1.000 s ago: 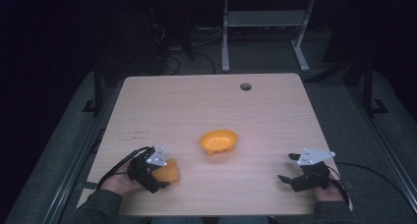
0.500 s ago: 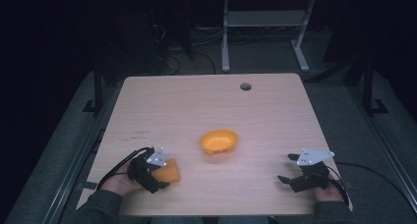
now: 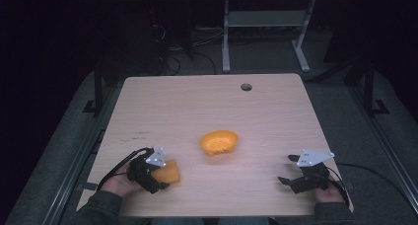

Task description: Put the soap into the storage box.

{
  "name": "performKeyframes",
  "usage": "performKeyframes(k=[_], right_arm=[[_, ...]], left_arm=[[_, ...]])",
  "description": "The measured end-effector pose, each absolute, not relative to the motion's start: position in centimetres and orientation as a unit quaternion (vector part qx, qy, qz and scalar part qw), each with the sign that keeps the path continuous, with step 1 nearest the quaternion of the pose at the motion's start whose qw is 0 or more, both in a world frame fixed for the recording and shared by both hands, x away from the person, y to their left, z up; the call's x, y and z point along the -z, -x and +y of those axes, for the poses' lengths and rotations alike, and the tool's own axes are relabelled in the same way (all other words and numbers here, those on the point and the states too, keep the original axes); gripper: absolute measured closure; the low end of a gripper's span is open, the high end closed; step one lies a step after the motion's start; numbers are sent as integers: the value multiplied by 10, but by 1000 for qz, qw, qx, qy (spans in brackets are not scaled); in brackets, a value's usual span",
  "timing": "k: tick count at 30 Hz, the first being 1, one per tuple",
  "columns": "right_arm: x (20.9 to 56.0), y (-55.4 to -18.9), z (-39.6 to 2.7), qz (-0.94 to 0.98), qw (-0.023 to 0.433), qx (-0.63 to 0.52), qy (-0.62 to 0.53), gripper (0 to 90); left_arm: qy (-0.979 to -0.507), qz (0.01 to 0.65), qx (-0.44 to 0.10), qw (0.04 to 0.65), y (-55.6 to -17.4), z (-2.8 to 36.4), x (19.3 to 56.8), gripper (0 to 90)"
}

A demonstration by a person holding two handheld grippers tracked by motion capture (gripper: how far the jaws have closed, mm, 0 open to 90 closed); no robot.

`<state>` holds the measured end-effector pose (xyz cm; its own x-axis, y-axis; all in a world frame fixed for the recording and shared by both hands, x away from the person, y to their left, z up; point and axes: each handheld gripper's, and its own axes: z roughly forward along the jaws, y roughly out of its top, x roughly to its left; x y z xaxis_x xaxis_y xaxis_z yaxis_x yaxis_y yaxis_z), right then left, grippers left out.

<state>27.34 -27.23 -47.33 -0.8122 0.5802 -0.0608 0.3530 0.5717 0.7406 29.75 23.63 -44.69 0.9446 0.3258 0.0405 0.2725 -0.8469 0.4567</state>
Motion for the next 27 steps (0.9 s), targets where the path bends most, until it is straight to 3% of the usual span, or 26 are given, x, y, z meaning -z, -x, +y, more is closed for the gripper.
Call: performKeyframes(k=[27], right_arm=[[473, -273, -273, 872, 150, -380, -269, 137]], left_arm=[[-956, 160, -54, 239, -295, 240, 444, 207]])
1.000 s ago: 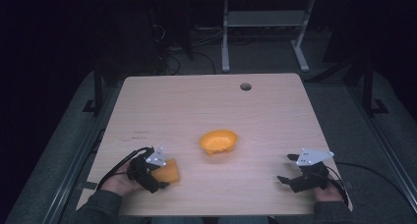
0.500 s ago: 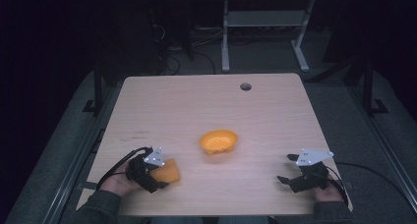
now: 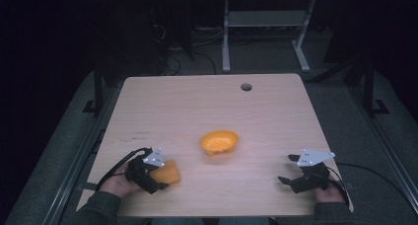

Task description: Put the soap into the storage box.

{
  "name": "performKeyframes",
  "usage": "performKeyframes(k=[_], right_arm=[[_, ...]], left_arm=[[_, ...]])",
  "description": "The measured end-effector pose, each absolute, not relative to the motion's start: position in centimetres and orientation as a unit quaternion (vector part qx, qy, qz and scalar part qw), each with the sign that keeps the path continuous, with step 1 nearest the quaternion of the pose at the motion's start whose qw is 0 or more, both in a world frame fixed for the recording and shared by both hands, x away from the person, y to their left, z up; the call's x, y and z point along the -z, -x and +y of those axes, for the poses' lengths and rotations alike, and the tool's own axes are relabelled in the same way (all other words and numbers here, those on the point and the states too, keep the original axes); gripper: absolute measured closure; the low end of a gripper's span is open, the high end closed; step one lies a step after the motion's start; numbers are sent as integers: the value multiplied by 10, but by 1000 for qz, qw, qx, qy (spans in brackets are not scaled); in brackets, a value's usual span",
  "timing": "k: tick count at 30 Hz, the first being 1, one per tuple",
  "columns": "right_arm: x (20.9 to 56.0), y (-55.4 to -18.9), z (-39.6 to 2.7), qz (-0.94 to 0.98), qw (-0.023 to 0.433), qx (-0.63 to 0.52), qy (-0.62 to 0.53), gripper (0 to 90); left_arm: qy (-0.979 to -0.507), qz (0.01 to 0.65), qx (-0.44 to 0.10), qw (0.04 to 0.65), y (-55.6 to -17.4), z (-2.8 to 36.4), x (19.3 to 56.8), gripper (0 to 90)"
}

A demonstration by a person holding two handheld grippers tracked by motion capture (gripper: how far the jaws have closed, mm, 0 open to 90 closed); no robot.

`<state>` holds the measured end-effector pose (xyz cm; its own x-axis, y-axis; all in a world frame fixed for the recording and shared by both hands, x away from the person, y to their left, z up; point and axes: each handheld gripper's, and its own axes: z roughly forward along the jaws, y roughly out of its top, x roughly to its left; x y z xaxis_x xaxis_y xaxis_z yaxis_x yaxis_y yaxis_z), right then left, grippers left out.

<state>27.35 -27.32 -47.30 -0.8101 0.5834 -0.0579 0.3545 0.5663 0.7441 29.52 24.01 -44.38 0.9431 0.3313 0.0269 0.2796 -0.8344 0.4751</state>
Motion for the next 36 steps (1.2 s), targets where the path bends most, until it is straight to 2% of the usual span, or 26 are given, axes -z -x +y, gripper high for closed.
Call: performKeyframes(k=[17, 36], right_arm=[[473, -273, -274, 869, 152, -384, -272, 137], [471, -271, -281, 862, 157, -396, -274, 137]], left_arm=[[-951, 148, -71, 261, -289, 238, 424, 208], [-958, 125, -73, 248, -304, 219, 400, 208]])
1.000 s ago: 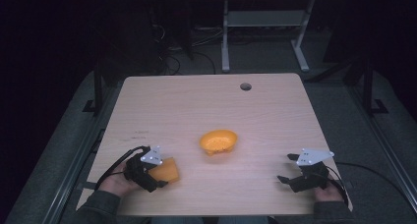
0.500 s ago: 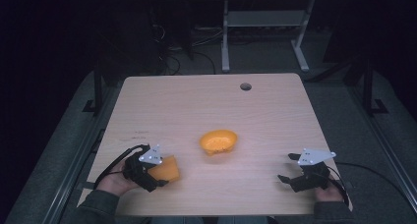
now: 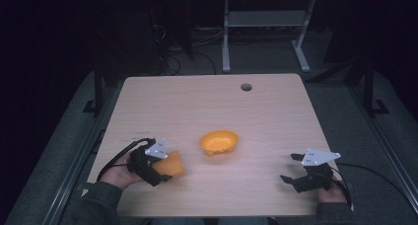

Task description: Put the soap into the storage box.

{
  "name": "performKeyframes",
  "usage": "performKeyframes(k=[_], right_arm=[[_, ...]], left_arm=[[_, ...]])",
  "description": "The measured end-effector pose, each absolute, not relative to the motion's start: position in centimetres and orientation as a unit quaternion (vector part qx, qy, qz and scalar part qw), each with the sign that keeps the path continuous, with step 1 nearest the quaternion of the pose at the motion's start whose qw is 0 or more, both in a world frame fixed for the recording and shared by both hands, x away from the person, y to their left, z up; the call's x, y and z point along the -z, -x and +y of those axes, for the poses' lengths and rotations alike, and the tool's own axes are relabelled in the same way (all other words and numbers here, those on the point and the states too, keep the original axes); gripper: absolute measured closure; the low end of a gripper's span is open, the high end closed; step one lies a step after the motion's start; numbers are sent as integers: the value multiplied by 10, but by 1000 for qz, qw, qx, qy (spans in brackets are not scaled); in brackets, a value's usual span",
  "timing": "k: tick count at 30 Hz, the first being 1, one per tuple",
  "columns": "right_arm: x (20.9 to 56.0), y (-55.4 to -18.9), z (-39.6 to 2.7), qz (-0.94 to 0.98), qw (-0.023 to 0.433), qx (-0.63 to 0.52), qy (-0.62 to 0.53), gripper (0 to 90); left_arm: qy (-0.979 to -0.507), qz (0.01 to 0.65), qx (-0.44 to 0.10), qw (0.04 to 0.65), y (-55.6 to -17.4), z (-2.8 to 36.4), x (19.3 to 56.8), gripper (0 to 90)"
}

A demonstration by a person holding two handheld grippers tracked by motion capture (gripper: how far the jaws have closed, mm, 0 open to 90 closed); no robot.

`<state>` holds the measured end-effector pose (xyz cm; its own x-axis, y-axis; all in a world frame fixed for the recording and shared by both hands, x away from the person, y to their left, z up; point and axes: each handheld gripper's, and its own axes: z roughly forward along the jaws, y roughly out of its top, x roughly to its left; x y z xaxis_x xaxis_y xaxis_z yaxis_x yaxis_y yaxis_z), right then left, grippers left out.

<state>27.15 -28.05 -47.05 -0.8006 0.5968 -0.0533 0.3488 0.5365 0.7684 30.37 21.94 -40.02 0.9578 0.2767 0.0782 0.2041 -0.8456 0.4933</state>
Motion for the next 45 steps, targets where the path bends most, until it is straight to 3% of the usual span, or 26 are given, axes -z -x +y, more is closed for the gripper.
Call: performKeyframes(k=[45], right_arm=[[469, -270, -282, 855, 164, -407, -277, 137]], left_arm=[[-966, 69, -77, 238, -351, 161, 363, 208]])
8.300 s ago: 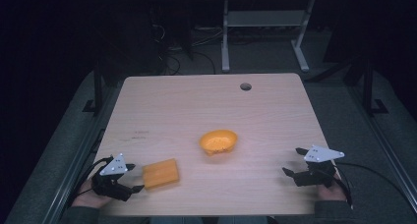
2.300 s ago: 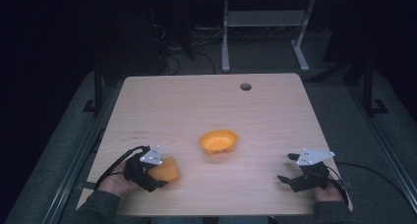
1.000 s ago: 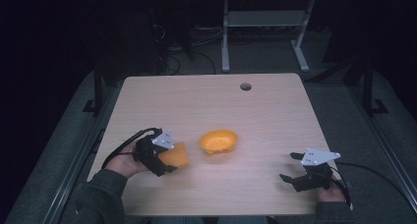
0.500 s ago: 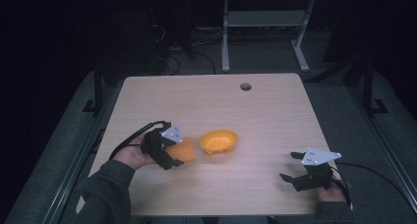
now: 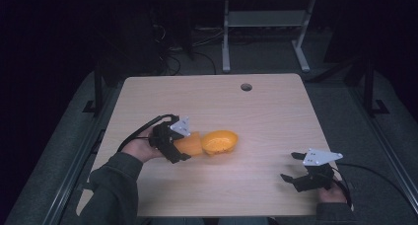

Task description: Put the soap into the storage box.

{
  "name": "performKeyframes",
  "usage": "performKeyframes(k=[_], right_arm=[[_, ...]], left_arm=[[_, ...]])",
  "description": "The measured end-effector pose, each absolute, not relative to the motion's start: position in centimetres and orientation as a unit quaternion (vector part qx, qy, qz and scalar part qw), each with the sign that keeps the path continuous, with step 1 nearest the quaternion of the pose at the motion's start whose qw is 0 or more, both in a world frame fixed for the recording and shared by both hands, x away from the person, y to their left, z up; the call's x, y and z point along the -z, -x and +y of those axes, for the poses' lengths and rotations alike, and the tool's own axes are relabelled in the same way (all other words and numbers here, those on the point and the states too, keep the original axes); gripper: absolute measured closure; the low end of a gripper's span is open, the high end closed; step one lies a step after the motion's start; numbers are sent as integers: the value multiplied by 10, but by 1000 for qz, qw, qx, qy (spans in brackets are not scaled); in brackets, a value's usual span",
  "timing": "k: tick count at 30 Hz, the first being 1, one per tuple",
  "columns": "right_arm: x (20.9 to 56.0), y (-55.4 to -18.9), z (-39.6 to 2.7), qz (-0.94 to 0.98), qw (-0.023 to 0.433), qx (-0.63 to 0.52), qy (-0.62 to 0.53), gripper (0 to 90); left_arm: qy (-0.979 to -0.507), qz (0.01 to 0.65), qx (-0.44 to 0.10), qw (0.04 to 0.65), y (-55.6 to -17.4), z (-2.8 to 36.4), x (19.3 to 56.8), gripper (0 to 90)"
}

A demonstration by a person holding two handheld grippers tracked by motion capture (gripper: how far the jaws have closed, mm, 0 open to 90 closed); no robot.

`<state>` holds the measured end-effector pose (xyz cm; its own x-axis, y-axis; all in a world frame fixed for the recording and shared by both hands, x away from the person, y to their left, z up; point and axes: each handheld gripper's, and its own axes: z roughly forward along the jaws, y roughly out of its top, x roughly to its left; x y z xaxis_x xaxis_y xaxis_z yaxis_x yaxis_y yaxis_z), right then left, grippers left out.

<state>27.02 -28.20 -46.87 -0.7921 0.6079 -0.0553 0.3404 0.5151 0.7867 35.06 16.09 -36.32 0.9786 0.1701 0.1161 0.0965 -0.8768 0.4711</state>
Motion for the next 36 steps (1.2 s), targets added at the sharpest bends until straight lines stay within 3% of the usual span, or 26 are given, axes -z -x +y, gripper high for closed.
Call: performKeyframes(k=[36], right_arm=[[468, -269, -284, 852, 165, -412, -279, 137]], left_arm=[[-966, 30, -79, 243, -379, 113, 349, 209]])
